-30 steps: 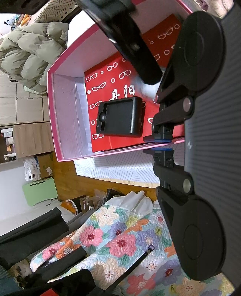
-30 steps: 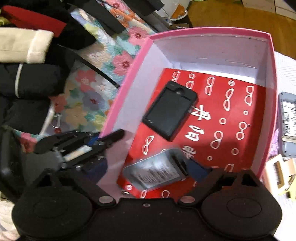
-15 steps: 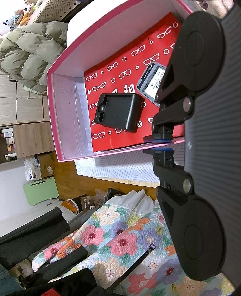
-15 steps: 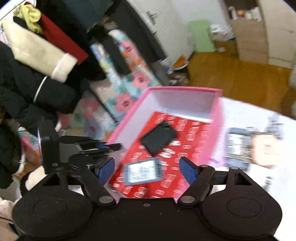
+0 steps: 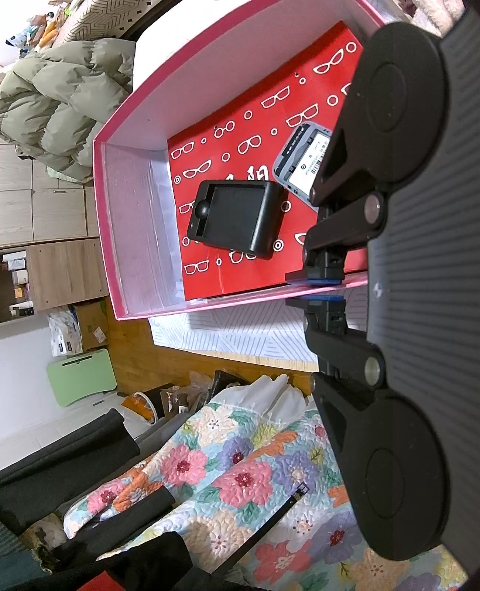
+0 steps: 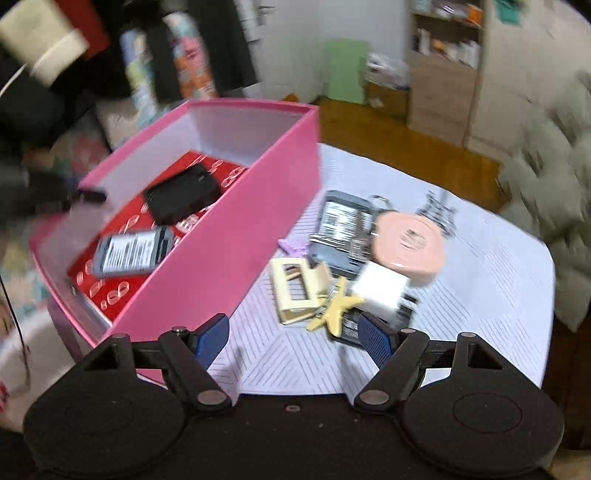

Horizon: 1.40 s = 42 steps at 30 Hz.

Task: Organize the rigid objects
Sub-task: 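Grasp the cream hair clip with the right tool, then lower the cream hair clip into the pink box and open the right tool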

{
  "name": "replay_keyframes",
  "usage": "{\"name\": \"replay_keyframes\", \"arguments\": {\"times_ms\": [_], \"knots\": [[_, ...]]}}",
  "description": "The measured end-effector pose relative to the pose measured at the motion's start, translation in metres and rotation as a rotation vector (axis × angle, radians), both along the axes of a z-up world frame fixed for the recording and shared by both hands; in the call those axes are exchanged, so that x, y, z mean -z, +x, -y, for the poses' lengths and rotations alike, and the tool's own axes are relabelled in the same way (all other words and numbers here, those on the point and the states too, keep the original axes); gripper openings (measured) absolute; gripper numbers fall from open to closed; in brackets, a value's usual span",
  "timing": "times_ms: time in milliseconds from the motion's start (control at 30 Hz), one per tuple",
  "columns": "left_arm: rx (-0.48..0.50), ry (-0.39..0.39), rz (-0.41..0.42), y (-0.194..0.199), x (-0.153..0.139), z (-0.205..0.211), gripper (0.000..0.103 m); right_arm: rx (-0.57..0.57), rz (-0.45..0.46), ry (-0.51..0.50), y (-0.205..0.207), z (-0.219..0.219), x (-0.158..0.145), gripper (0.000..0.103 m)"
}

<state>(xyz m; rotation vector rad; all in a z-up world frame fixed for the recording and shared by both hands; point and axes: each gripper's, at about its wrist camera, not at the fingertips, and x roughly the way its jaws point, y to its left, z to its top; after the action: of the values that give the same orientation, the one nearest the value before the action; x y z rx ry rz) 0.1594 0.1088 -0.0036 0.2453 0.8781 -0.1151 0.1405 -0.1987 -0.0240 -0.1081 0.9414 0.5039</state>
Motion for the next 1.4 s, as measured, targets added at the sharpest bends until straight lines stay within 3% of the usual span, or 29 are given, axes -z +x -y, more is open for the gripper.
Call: {"name": "replay_keyframes", "arguments": {"times_ms": [33, 67, 300, 333, 367, 533, 700, 833, 967, 1200, 1400], "knots": [[0.0, 0.001, 0.0, 0.0, 0.0, 0.0, 0.004, -0.044, 0.006, -0.016, 0.001, -0.005, 0.004, 0.073], [-0.001, 0.001, -0.001, 0.0, 0.0, 0.0, 0.004, -0.081, 0.018, -0.042, 0.003, -0.01, 0.009, 0.059], [-0.004, 0.004, -0.002, 0.0, 0.0, -0.002, 0.004, -0.193, 0.095, -0.179, 0.024, -0.046, 0.03, 0.041], [-0.005, 0.003, -0.003, 0.001, 0.0, -0.002, 0.004, -0.189, 0.086, -0.198, 0.027, -0.049, 0.033, 0.022], [-0.007, 0.0, -0.003, 0.001, 0.0, -0.002, 0.004, -0.174, 0.067, -0.211, 0.032, -0.051, 0.036, 0.014], [-0.012, -0.01, -0.004, 0.0, 0.001, -0.001, 0.004, -0.079, 0.06, -0.11, 0.036, -0.04, 0.018, 0.014], [-0.011, -0.007, -0.002, 0.0, 0.001, 0.0, 0.004, -0.005, 0.166, -0.069, 0.025, -0.032, -0.026, 0.014], [-0.015, -0.006, 0.0, 0.0, 0.0, 0.0, 0.004, -0.018, 0.215, 0.01, 0.024, -0.035, -0.062, 0.014], [-0.014, -0.01, 0.003, 0.0, -0.001, 0.0, 0.004, -0.096, 0.163, 0.102, 0.033, -0.059, -0.077, 0.014], [0.0, 0.01, -0.01, 0.001, -0.001, 0.002, 0.004, -0.194, 0.051, -0.055, 0.076, -0.132, -0.05, 0.014], [0.001, 0.001, -0.006, 0.001, 0.001, 0.0, 0.004, -0.159, -0.016, -0.155, 0.117, -0.158, -0.017, 0.015]]}}
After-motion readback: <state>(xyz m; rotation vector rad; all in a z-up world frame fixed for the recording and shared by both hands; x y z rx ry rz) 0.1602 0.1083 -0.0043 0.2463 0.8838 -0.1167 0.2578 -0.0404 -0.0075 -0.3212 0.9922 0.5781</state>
